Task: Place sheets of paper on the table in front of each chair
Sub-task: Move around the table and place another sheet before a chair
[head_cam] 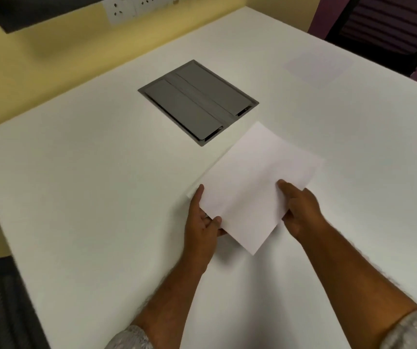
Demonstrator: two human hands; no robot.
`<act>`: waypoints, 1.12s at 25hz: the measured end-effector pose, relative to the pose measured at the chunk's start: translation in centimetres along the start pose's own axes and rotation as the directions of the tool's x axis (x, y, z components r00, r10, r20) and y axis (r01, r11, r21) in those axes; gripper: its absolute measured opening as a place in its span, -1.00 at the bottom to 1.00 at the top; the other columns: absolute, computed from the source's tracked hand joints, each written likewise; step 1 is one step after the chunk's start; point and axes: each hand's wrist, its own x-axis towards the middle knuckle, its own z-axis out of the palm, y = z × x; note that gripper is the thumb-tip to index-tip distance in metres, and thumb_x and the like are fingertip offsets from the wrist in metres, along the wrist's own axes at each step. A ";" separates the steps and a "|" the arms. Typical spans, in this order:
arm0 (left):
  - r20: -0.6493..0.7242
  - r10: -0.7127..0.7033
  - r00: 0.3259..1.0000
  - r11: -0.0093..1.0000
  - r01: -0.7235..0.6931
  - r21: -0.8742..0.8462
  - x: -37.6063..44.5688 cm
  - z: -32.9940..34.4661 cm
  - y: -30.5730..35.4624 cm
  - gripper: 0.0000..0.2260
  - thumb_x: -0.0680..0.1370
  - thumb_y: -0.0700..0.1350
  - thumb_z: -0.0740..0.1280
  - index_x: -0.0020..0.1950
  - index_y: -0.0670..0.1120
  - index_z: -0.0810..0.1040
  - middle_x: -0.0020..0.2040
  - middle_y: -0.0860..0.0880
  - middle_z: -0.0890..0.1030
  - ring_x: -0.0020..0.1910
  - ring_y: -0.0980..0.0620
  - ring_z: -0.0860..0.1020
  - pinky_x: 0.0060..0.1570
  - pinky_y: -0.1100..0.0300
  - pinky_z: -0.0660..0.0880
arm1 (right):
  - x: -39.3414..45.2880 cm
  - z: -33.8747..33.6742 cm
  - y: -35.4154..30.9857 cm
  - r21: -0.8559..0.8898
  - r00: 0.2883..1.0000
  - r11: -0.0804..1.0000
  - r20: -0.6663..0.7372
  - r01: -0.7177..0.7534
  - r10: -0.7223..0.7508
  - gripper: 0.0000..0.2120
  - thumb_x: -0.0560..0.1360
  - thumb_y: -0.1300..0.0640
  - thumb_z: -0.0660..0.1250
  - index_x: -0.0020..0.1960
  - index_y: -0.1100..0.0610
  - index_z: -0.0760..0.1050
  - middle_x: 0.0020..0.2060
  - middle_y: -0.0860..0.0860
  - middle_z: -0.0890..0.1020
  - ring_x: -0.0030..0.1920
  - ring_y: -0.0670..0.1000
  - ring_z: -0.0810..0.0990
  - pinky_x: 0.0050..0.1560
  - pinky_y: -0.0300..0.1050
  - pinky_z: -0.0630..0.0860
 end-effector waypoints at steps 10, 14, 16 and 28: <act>-0.542 -0.039 0.840 0.963 -0.114 -0.246 -8.0 -13.1 2.5 -0.25 0.53 -0.27 0.50 0.54 0.30 0.30 0.11 0.05 0.75 0.07 0.05 0.72 0.00 0.06 0.69 | -10.0 7.1 6.7 -0.025 0.950 0.996 0.301 -0.081 0.085 -0.63 0.58 0.24 0.46 0.38 0.06 0.61 0.21 0.00 0.74 0.18 0.02 0.74 0.02 -0.11 0.70; -0.535 -0.191 0.823 0.903 -0.065 -0.424 -10.7 -17.0 1.9 -0.32 0.48 -0.17 0.57 0.47 0.28 0.39 0.05 0.13 0.76 0.03 0.16 0.72 -0.12 0.25 0.66 | -13.4 11.0 10.3 0.025 0.924 0.982 0.345 -0.186 0.166 -0.63 0.59 0.24 0.44 0.39 0.11 0.61 0.23 0.03 0.74 0.21 0.03 0.73 0.03 -0.09 0.71; -0.562 -0.208 0.800 0.906 -0.059 -0.420 -11.5 -18.9 1.5 -0.39 0.48 -0.17 0.57 0.41 0.26 0.46 -0.01 0.14 0.76 -0.02 0.17 0.73 -0.22 0.34 0.62 | -14.4 12.5 11.9 -0.012 0.916 0.981 0.354 -0.196 0.187 -0.65 0.59 0.25 0.44 0.37 0.12 0.61 0.20 0.03 0.75 0.19 0.03 0.74 0.00 -0.09 0.71; -0.682 -0.152 0.715 0.982 0.190 -0.019 -10.8 -26.1 -2.5 -0.26 0.48 -0.13 0.58 0.56 0.11 0.28 0.01 0.03 0.65 -0.03 0.12 0.65 -0.14 0.36 0.51 | -15.3 14.4 17.5 -0.419 0.940 0.907 0.329 0.054 0.096 -0.60 0.54 0.31 0.49 0.34 0.12 0.57 0.10 0.09 0.71 0.04 0.14 0.72 -0.23 -0.14 0.70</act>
